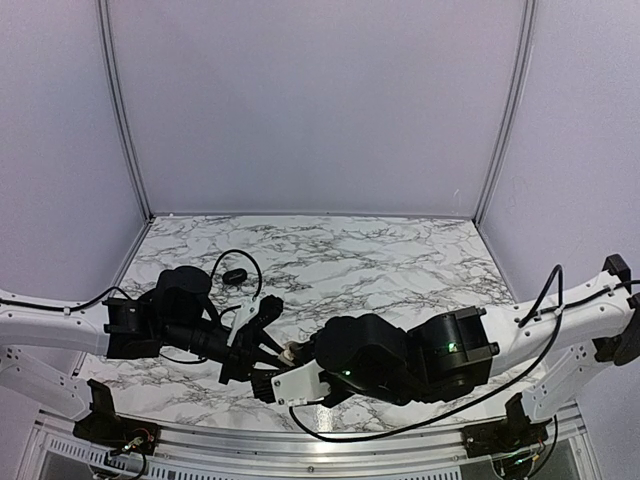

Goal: Insert the wireless bluetooth earbuds into the charging case
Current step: Insert the left earbud into the left side groove of the charging case, then move the right earbud to the center of the board.

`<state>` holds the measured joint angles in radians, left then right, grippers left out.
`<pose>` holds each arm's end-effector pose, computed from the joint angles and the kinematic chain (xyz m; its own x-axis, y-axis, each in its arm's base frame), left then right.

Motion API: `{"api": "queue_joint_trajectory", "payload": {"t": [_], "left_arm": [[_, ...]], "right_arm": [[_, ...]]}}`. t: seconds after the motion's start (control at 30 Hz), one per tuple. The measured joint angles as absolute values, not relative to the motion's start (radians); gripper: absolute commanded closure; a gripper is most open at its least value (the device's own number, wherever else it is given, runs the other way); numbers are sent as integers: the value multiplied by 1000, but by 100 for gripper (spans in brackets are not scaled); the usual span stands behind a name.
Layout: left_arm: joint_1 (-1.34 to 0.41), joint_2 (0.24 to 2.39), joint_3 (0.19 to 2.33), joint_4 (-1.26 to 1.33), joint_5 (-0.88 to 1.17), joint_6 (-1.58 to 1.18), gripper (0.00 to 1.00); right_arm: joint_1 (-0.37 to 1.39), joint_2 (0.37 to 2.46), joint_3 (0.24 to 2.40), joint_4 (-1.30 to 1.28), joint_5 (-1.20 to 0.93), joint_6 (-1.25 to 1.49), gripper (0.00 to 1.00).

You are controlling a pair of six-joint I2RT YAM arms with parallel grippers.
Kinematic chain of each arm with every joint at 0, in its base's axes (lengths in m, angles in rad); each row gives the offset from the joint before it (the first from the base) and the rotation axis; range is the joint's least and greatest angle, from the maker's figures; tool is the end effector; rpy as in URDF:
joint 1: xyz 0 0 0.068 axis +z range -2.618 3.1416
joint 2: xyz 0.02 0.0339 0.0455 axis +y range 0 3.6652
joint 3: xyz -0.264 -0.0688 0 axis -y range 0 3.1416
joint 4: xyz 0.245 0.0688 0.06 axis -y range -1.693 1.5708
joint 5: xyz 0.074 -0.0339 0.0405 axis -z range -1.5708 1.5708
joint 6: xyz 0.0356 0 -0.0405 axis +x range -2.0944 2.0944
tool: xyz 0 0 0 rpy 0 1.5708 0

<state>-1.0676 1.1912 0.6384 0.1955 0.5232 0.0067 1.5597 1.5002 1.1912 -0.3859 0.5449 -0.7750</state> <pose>0.1100 -0.2367 0.2445 -0.1621 0.3064 -0.9380 0.9857 0.0056 -0.1685 0.0221 0.3330 0.2926 0.5902 -0.7426 -0.3165 -0.6127 -0.1568 -0.7746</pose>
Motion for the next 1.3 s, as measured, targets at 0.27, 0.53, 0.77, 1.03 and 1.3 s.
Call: {"api": "queue_joint_trajectory", "payload": {"t": [0.27, 0.53, 0.77, 1.03, 1.3], "left_arm": [[-1067, 1180, 638, 207, 519, 6, 100], [-1067, 1145, 633, 234, 509, 7, 100], [-1067, 1111, 614, 265, 460, 19, 100], [-1067, 1079, 583, 306, 395, 28, 100], [-1067, 1072, 545, 380, 344, 20, 100]], "right_arm": [[1568, 1523, 1239, -411, 529, -774, 63], [1569, 1516, 1241, -394, 514, -775, 54], [1563, 1399, 1207, -289, 496, -746, 42], [1382, 1254, 1195, -223, 345, -540, 27], [1017, 1183, 1108, -212, 228, -186, 27]]}}
